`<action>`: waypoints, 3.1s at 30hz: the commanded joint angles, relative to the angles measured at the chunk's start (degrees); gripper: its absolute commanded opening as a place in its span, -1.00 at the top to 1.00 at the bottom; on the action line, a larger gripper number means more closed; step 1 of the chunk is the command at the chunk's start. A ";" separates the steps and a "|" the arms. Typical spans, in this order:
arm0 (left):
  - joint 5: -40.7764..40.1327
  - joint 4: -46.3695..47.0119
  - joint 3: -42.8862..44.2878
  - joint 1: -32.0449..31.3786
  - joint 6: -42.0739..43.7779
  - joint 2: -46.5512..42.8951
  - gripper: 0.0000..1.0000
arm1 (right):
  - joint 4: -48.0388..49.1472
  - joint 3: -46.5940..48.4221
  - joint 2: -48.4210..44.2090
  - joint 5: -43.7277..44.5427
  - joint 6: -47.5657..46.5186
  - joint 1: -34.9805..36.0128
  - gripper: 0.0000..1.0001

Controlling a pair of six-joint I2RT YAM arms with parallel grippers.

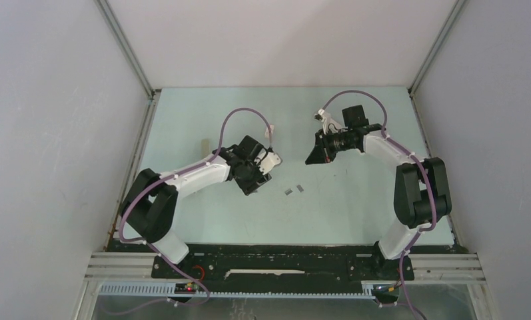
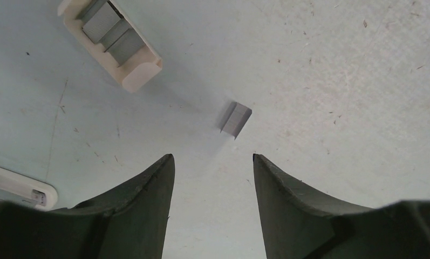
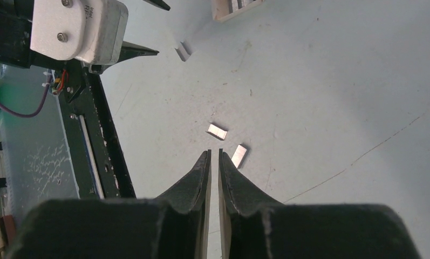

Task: Unload the staples from the stapler
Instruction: Pick up the staple from the center of the board.

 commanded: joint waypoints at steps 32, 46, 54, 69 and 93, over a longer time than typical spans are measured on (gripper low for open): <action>6.24 -1.93 4.16 1.44 10.36 0.78 -0.22 | -0.57 -0.37 -2.77 -3.03 -2.51 -0.16 0.65; 4.03 -3.86 9.60 -0.46 9.73 7.86 -0.16 | -0.64 -0.37 -2.66 -3.18 -2.54 -0.25 0.64; 2.43 -4.16 10.62 -1.42 9.76 10.68 -0.12 | -0.80 -0.36 -2.58 -3.42 -2.70 -0.43 0.64; 5.61 -6.48 11.75 -1.25 10.88 14.54 0.08 | -0.92 -0.43 -2.98 -3.96 -2.67 -0.98 0.64; 7.28 -6.76 9.91 1.44 9.98 12.95 0.51 | -1.19 -0.38 -3.56 -5.07 -2.75 -2.06 0.65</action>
